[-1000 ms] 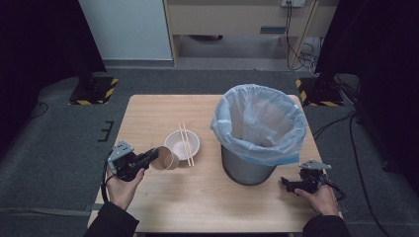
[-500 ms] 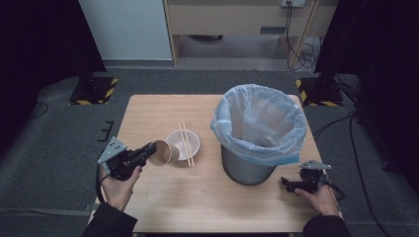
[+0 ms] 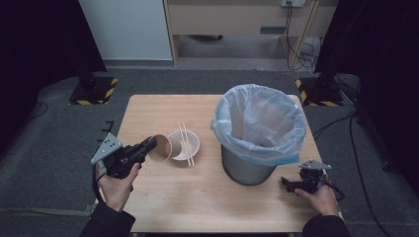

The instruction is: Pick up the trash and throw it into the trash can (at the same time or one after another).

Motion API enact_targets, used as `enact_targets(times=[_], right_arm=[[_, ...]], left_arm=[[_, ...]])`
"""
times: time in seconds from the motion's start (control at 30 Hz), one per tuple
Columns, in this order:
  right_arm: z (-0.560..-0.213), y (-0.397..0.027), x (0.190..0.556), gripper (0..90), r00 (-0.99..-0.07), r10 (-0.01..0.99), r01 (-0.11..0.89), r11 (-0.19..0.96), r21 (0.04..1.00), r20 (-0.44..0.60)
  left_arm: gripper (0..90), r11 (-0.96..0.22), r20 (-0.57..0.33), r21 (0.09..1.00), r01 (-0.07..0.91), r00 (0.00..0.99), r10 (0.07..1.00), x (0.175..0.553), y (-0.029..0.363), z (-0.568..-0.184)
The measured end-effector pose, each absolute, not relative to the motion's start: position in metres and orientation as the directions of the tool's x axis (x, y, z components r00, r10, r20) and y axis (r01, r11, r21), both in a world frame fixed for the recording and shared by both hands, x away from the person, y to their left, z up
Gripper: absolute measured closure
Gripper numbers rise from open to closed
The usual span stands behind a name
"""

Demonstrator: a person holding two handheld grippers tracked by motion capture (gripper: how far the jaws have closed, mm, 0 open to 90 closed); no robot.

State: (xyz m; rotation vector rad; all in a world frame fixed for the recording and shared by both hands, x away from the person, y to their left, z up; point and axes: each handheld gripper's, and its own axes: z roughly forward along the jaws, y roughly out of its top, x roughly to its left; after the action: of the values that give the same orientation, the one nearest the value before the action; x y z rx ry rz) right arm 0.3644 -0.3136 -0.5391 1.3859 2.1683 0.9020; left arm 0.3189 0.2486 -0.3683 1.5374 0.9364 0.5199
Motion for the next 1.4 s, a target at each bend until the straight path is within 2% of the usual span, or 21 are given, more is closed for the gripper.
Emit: enact_targets(times=[1.4], right_arm=[[-0.539, -0.313, 0.364, 0.5, -0.418, 0.908, 0.643, 0.293, 0.708, 0.004]], left_arm=[[83.7, 0.047, -0.104, 0.994, 0.103, 0.662, 0.743, 0.341, 0.201, -0.293]])
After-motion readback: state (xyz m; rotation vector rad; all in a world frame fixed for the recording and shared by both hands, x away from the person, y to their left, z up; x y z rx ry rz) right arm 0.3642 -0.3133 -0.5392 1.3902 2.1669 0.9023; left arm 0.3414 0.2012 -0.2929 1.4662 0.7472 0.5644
